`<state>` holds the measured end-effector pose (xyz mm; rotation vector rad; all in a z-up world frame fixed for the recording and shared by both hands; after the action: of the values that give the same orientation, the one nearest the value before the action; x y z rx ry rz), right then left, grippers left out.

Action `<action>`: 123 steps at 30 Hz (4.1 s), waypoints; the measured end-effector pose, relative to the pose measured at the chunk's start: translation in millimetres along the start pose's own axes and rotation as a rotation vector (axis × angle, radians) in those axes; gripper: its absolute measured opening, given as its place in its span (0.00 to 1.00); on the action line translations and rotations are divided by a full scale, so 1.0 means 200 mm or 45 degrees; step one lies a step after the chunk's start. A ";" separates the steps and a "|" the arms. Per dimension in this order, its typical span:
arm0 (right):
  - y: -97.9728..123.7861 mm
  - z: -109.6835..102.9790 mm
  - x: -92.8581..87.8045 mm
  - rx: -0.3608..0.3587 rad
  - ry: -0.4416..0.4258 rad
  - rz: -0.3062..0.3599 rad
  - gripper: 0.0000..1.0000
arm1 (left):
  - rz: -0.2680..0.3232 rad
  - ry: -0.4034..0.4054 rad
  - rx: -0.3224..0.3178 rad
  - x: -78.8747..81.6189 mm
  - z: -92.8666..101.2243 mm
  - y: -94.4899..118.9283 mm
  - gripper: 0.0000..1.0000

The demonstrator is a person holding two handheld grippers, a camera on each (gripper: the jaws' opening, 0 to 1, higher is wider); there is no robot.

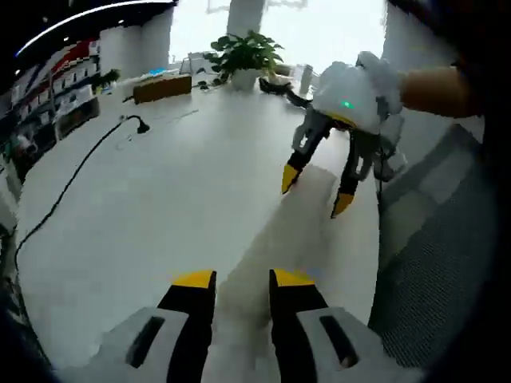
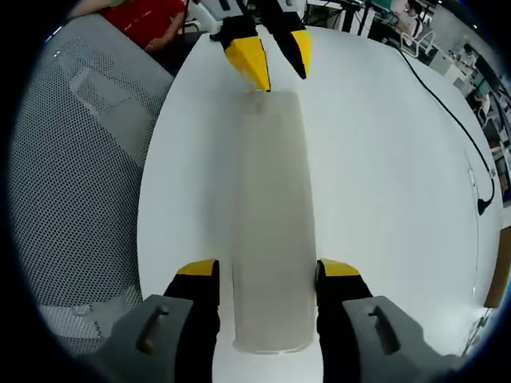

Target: Arrange the utensils inside the cutlery case until each visible utensil rests in its matching compartment.

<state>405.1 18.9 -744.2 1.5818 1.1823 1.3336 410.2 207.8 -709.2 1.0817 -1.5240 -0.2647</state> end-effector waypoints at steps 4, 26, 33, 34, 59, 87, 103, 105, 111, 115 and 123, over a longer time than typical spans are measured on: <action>-0.01 0.01 -0.02 -0.020 0.015 -0.037 0.42 | -0.178 -0.068 -0.241 -0.02 0.11 -0.11 0.73; -0.05 -0.10 -0.02 -0.021 0.108 -0.080 0.40 | -0.374 -0.137 -0.256 -0.09 0.26 -0.12 0.43; -0.08 -0.19 -0.01 0.002 0.094 -0.127 0.41 | -0.422 -0.173 -0.288 -0.09 0.33 -0.09 0.43; -0.08 -0.20 0.00 0.003 0.086 -0.136 0.41 | -0.430 -0.184 -0.292 -0.09 0.34 -0.08 0.43; -0.10 -0.33 -0.01 0.001 0.106 -0.132 0.44 | -0.410 -0.076 -0.232 -0.12 0.47 0.00 0.49; 0.40 -0.67 -0.35 -0.003 -0.713 1.208 0.66 | 0.259 0.940 0.387 -0.17 0.33 0.78 0.99; 0.47 -0.63 -0.30 -0.282 -0.851 1.576 0.89 | 0.648 1.181 0.755 -0.16 0.19 0.98 1.00; 0.47 -0.63 -0.31 -0.288 -0.854 1.563 0.89 | 0.675 1.189 0.761 -0.16 0.18 0.99 1.00; 0.48 -0.63 -0.31 -0.304 -0.849 1.580 0.91 | 0.702 1.248 0.724 -0.15 0.18 0.98 1.00; 0.48 -0.62 -0.33 -0.321 -0.874 1.608 0.95 | 0.699 1.213 0.729 -0.14 0.18 0.98 1.00; 0.48 -0.61 -0.34 -0.363 -0.898 1.590 0.99 | 0.659 1.238 0.697 -0.15 0.19 0.96 1.00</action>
<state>299.7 -77.9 -651.5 2.3412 -0.5438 1.2794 282.9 320.2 -607.1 0.9466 -0.9146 0.9614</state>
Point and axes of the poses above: the point that each gripper's makers call its tool centre point, and the gripper's own axes: y roughly backward along the fingers, z roughly to its right, x roughly out of its top, the point moved 8 cm from there along y, roughly backward along the fingers, and after that the axes turned 10 degrees about x, right-handed, at the moved point
